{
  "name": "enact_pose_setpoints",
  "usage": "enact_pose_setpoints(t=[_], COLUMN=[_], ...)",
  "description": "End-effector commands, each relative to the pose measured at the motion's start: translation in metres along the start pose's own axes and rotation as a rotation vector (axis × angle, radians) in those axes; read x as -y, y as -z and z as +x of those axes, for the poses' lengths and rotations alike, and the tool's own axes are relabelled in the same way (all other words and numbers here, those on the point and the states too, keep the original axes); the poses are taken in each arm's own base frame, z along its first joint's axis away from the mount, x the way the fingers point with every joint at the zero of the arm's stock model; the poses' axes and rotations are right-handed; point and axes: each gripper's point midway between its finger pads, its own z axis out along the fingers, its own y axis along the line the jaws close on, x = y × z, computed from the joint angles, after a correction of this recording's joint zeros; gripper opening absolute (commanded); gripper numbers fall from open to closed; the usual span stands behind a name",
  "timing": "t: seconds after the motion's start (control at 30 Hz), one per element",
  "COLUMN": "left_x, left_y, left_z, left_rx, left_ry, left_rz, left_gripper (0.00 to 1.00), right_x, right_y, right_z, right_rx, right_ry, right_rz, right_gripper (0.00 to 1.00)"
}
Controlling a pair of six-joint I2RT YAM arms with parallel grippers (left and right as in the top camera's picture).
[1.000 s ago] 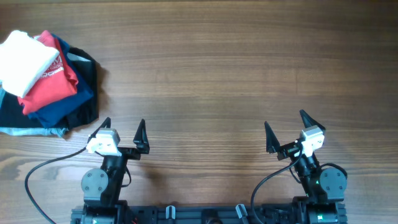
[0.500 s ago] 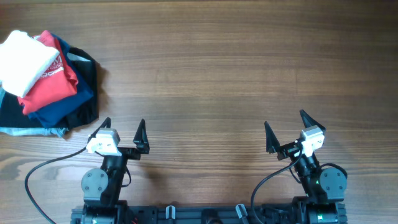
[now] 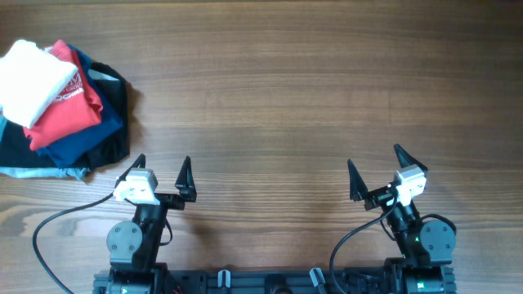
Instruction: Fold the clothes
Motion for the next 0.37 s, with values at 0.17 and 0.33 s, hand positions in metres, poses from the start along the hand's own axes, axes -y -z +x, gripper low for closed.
enact_pose_setpoints(t=[0.17,0.33], left_x=[0.0010,0.0010], left_y=[0.0000,0.0000], left_z=[0.0022,0.0022], left_rx=[-0.004,-0.004], left_ry=[-0.009,-0.009], left_rz=[0.005,0.005], left_gripper=[1.00,1.00], right_x=[-0.0032,-0.0032], right_y=[0.0006,0.0006], right_z=[-0.0026,-0.0026], right_rx=[0.012,0.012], right_ry=[0.023,0.022], right_rz=[-0.018,-0.018], right_gripper=[1.00,1.00])
